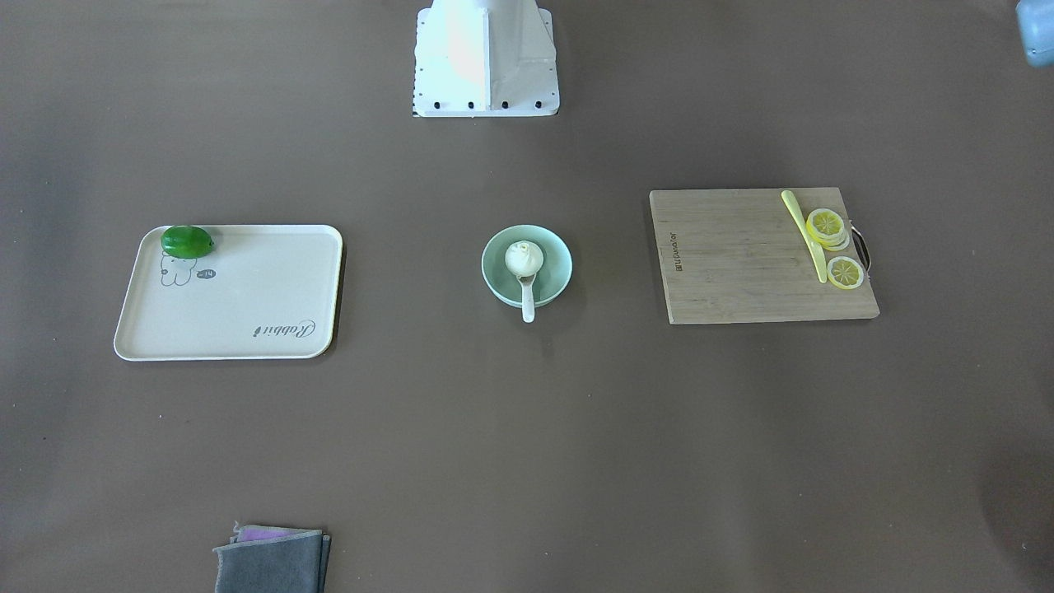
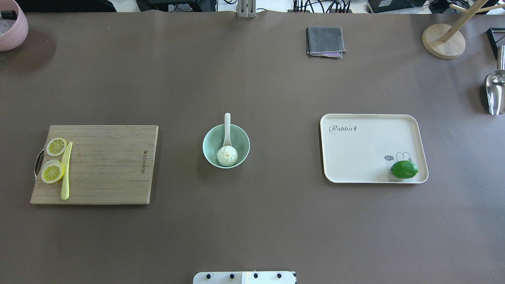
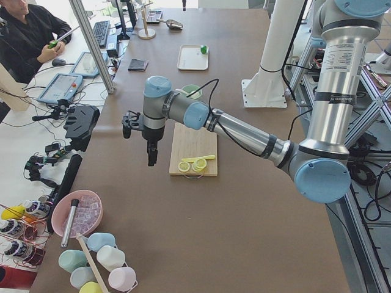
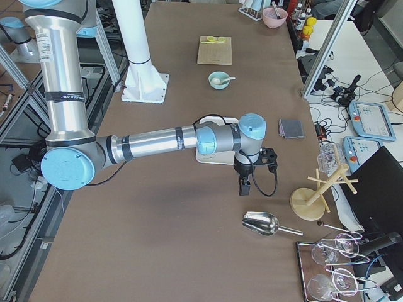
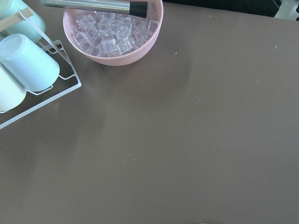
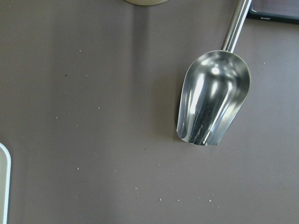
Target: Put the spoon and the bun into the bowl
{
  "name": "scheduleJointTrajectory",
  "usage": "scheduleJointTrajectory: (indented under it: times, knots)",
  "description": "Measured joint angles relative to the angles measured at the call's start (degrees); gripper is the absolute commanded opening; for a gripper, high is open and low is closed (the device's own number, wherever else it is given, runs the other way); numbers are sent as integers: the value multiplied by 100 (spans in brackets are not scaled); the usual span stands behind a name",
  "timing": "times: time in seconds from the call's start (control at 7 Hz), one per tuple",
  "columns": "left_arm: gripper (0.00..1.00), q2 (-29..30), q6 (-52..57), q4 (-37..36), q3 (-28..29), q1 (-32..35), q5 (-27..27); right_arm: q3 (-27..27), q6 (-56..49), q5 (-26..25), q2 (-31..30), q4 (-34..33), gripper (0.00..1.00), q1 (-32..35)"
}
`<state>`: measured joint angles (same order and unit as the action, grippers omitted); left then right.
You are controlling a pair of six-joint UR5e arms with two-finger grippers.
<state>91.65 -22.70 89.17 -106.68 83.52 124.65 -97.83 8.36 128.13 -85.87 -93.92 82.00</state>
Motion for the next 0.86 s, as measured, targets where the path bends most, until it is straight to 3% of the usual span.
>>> scheduleJointTrajectory:
  times: [0.43,0.86]
  knots:
    - [98,-655,885,29,25,453,597,-230,28,310,-225,-180,100,1]
    - [98,-800,925,30,116,511,690,-158,40,387,-278,-174,100,0]
